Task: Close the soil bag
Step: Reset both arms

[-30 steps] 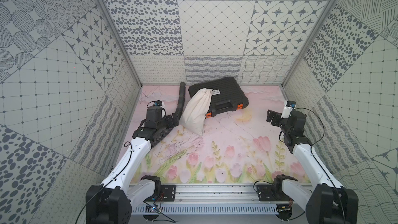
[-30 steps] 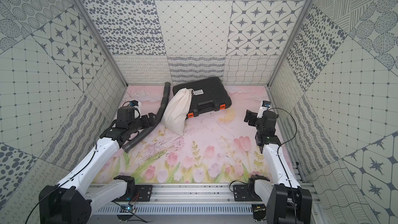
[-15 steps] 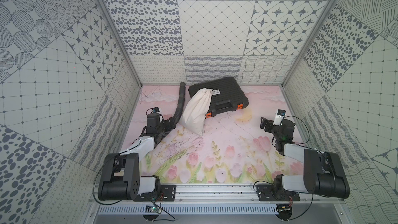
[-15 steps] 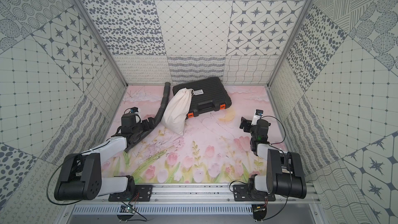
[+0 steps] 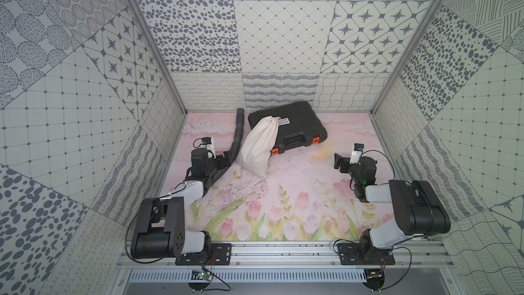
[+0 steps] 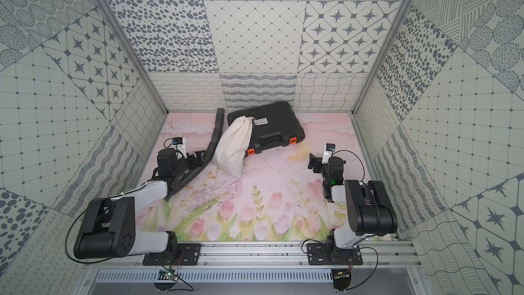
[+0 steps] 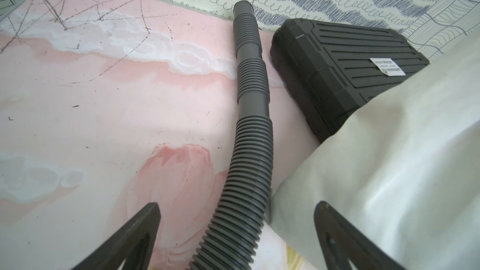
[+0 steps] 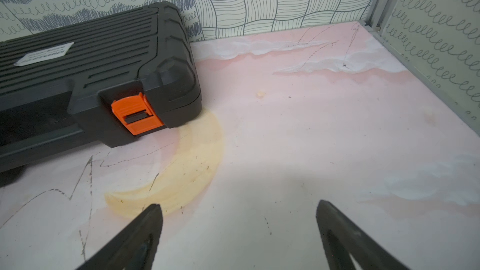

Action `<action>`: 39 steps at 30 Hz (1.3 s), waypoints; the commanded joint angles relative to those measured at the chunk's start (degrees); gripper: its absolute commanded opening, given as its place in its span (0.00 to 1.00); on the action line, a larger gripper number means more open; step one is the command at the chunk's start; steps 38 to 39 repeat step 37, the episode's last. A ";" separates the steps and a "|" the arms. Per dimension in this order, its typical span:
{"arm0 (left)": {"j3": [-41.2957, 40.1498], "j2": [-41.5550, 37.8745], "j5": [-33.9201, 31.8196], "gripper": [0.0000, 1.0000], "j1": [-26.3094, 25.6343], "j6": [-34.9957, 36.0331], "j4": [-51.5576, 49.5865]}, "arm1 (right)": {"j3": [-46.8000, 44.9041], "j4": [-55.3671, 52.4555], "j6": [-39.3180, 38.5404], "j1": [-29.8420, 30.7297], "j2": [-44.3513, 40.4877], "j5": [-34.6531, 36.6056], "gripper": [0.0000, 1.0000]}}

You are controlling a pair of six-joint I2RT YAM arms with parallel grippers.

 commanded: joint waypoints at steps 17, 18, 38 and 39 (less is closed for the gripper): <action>-6.32 10.25 -3.98 0.96 -4.45 6.54 21.71 | 1.86 2.80 -3.31 3.44 0.38 7.01 0.97; -6.63 10.74 -4.87 0.96 -4.72 7.13 22.90 | 1.87 2.75 -3.24 3.44 0.35 6.97 0.97; -6.47 10.27 -2.78 0.96 -5.28 8.59 22.17 | 1.75 2.96 -3.25 3.35 0.24 6.52 0.97; -6.47 10.27 -2.78 0.96 -5.28 8.59 22.17 | 1.75 2.96 -3.25 3.35 0.24 6.52 0.97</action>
